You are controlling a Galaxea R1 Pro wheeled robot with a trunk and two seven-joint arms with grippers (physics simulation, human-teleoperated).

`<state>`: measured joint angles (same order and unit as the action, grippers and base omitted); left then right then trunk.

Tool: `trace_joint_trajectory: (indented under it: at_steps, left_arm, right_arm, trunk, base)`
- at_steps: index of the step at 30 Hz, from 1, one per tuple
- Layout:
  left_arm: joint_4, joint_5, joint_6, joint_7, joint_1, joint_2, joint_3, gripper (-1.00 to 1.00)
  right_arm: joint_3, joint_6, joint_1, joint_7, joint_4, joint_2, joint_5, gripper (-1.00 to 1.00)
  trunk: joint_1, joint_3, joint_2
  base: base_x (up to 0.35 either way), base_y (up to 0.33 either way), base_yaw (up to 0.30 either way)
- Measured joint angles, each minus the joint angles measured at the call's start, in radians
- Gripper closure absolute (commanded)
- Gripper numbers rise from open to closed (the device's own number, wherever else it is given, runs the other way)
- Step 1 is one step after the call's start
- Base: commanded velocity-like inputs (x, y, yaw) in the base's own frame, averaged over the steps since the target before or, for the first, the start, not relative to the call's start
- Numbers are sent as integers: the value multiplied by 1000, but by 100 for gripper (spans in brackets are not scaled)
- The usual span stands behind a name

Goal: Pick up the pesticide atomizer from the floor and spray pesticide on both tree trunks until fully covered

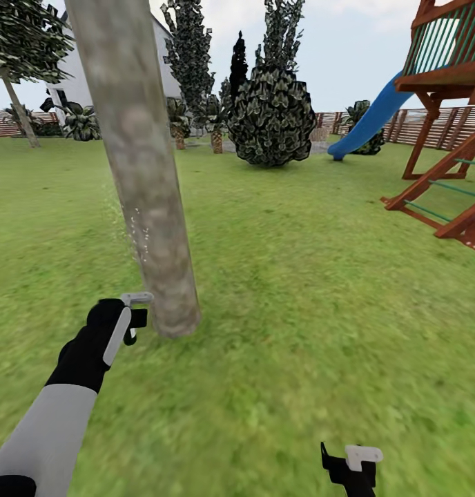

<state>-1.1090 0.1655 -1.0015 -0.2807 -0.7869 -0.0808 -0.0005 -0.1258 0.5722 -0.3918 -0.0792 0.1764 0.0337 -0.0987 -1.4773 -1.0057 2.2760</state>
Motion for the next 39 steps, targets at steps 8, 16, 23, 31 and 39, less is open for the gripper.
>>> trace_joint_trajectory:
  at_steps: [8, 16, 23, 31, 39]
  left_arm:
    - [10, 0, 41, 0, 73, 0, 2, 100]
    - [14, -1, 50, 3, 89, -1, 2, 100]
    - [13, 2, 162, 4, 199, -8, 2, 100]
    - [4, 18, 179, 13, 211, 10, -1, 100]
    - [6, 15, 184, 9, 211, 35, -4, 100]
  right_arm:
    - [0, 0, 0, 0, 0, 0, 0, -100]
    - [0, 0, 0, 1, 0, 0, -1, -100]
    - [0, 0, 0, 1, 0, 0, 1, -100]
    - [0, 0, 0, 0, 0, -1, 0, -100]
    - [0, 0, 0, 0, 0, -2, -1, -100]
  trunk:
    - [0, 0, 0]
    - [0, 0, 0]
    - [0, 0, 0]
    - [0, 0, 0]
    - [0, 0, 0]
  base:
    - [6, -140, 1]
    - [50, -1, 0]
    - [282, 0, 0]
    - [17, -3, 91]
    - [0, -234, 96]
